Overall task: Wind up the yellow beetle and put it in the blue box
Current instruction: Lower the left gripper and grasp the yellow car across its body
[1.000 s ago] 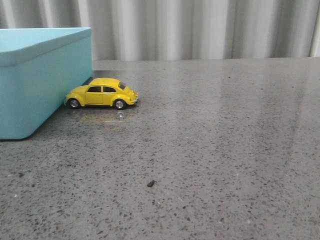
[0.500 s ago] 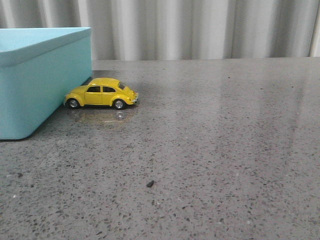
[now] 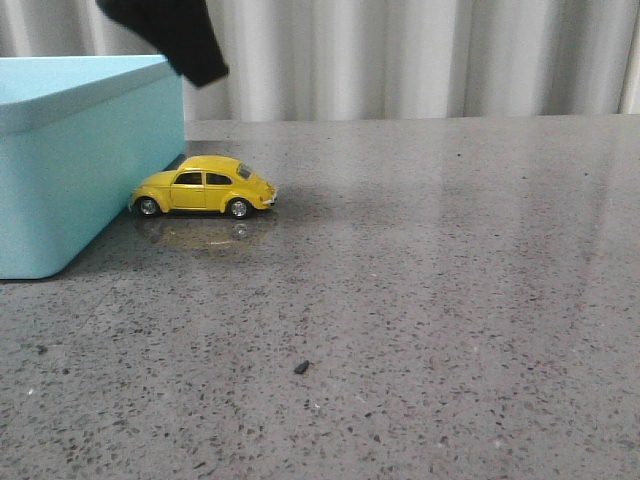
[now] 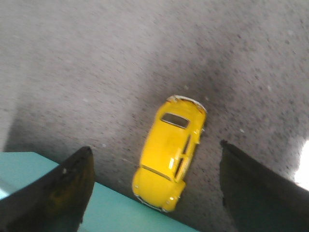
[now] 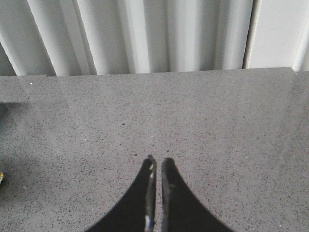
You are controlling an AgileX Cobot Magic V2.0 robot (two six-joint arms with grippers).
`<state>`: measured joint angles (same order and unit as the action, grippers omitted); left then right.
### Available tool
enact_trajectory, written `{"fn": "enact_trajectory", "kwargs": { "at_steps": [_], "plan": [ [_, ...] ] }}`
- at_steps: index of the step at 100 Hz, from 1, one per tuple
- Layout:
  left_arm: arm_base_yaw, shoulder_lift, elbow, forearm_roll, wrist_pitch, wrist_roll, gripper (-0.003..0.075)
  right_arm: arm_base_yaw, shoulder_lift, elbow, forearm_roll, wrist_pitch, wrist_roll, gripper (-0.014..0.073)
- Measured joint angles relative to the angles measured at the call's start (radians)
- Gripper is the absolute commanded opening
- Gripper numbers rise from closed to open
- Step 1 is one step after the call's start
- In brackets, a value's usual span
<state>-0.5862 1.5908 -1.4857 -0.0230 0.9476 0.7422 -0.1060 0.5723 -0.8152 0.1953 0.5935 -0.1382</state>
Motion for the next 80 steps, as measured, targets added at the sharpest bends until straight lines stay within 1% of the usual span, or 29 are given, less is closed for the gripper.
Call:
{"fn": "enact_trajectory", "kwargs": {
  "at_steps": [13, 37, 61, 80],
  "plan": [
    [-0.004, 0.041, 0.0, 0.023, 0.047, 0.009, 0.0492, 0.0, 0.0, 0.002, 0.0, -0.007, 0.0, -0.005],
    [-0.006, 0.13, -0.002, 0.049, 0.054, 0.034, 0.0492, 0.0, 0.0, 0.002, 0.0, -0.015, 0.0, -0.005],
    [-0.006, 0.179, -0.002, 0.074, -0.025, 0.08, 0.0492, 0.0, 0.0, 0.002, 0.0, -0.014, 0.0, -0.005],
    [-0.006, 0.199, -0.004, 0.085, -0.051, 0.088, 0.0492, 0.0, 0.0, 0.002, 0.0, -0.018, 0.0, -0.005]
  ]
}}
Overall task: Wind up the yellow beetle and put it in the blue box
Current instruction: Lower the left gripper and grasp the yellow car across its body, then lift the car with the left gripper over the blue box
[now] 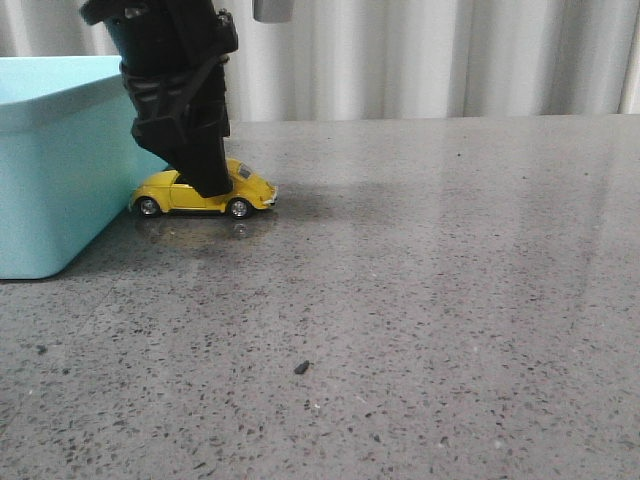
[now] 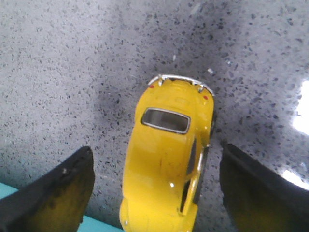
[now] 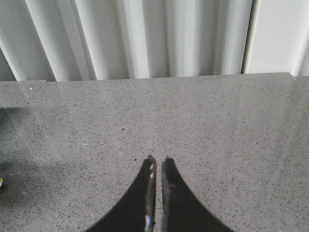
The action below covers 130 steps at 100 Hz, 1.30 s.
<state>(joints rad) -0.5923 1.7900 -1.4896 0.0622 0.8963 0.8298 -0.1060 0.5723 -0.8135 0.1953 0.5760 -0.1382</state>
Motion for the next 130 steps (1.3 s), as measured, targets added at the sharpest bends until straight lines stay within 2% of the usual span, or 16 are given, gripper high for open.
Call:
{"fn": "enact_trajectory", "kwargs": {
  "at_steps": [38, 50, 74, 91, 112, 130],
  "plan": [
    [0.0, 0.046, 0.0, 0.0, -0.021, 0.002, 0.0486, 0.0, 0.0, 0.0, -0.002, -0.002, 0.0, -0.005],
    [0.0, 0.046, 0.0, -0.016, -0.025, 0.002, 0.0406, 0.0, 0.0, 0.0, -0.002, -0.002, -0.002, -0.005],
    [0.0, 0.046, -0.002, -0.035, -0.025, 0.004, 0.0166, 0.0, 0.0, 0.0, -0.002, -0.002, -0.002, -0.005],
    [-0.002, 0.046, -0.002, -0.036, -0.025, 0.007, 0.0055, 0.0, 0.0, 0.0, -0.002, -0.002, -0.002, -0.005],
    [-0.002, 0.046, -0.008, -0.038, -0.015, 0.007, -0.0022, 0.0, 0.0, 0.0, -0.003, -0.002, -0.002, -0.005],
    [-0.002, 0.054, -0.07, -0.047, 0.064, 0.007, -0.0021, 0.0, 0.0, 0.0, -0.003, -0.002, -0.002, -0.005]
  ]
}}
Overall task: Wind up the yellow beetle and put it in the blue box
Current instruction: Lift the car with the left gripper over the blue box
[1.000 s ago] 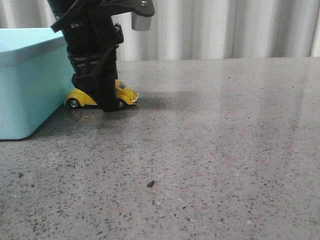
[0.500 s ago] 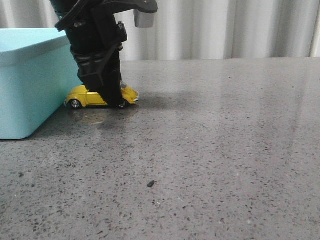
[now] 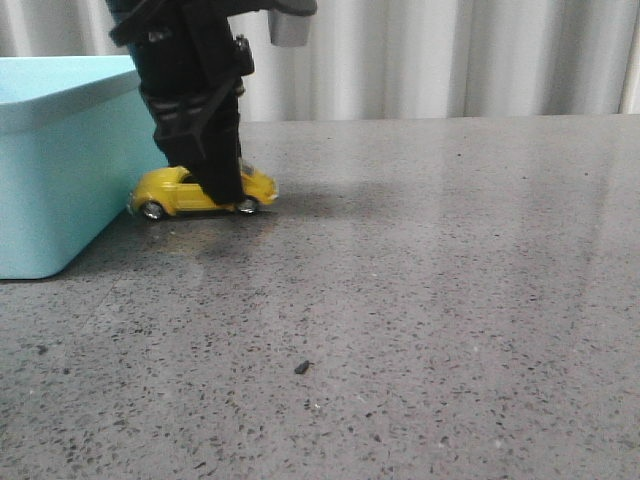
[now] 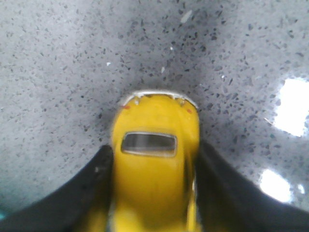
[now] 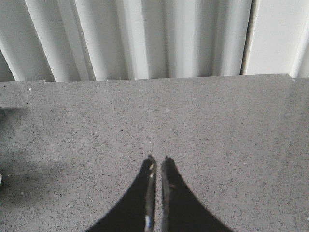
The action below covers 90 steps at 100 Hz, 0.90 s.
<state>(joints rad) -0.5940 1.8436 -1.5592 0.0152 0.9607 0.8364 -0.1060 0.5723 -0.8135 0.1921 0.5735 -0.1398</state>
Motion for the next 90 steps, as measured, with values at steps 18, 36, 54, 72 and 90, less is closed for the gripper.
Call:
{"fn": "enact_trajectory", "kwargs": {
  "at_steps": [18, 36, 54, 72, 90],
  "plan": [
    [0.0, 0.0, -0.106, -0.043, 0.063, 0.0, -0.0021, 0.0, 0.0, 0.0, 0.0, 0.0, 0.0, -0.005],
    [0.0, 0.0, -0.227, -0.068, 0.109, 0.0, -0.0021, 0.0, 0.0, 0.0, 0.0, 0.0, 0.0, -0.005],
    [0.0, 0.0, -0.378, -0.068, 0.165, -0.036, -0.0021, 0.0, 0.0, 0.0, 0.0, 0.0, 0.0, -0.005],
    [0.0, 0.0, -0.539, -0.036, 0.269, -0.087, -0.0021, 0.0, 0.0, 0.0, 0.0, 0.0, 0.0, -0.005],
    [0.007, -0.023, -0.605, 0.071, 0.304, -0.174, -0.0021, 0.0, 0.0, 0.0, 0.0, -0.002, -0.001, -0.005]
  ]
}}
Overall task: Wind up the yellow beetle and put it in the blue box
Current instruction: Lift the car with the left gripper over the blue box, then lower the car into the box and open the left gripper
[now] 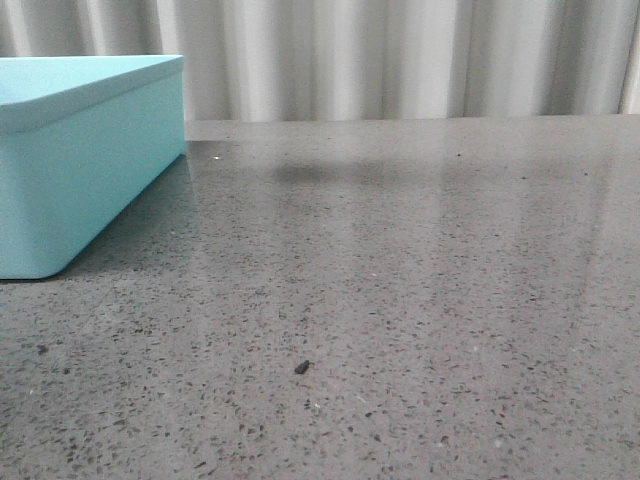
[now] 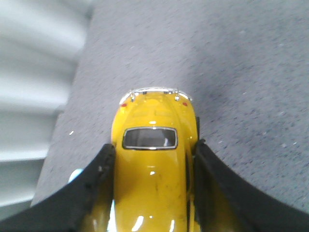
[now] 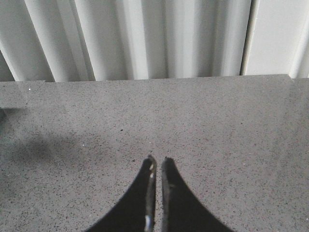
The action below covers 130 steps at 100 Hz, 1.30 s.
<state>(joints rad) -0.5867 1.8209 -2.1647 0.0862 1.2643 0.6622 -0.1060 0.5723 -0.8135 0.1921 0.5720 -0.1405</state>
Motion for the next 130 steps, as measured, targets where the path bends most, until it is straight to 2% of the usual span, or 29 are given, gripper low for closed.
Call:
{"fn": "enact_trajectory", "kwargs": {
  "at_steps": [47, 97, 130],
  "plan": [
    [0.187, -0.077, 0.025, -0.011, 0.007, -0.104, -0.0021, 0.0, 0.0, 0.0, 0.0, 0.0, 0.0, -0.005],
    [0.376, -0.105, 0.314, -0.11, 0.006, -0.115, -0.0021, 0.0, 0.0, 0.0, 0.0, 0.0, 0.0, -0.005],
    [0.488, -0.105, 0.442, -0.192, -0.002, -0.126, -0.0021, 0.0, 0.0, 0.0, -0.001, 0.0, 0.0, -0.005]
  ]
}}
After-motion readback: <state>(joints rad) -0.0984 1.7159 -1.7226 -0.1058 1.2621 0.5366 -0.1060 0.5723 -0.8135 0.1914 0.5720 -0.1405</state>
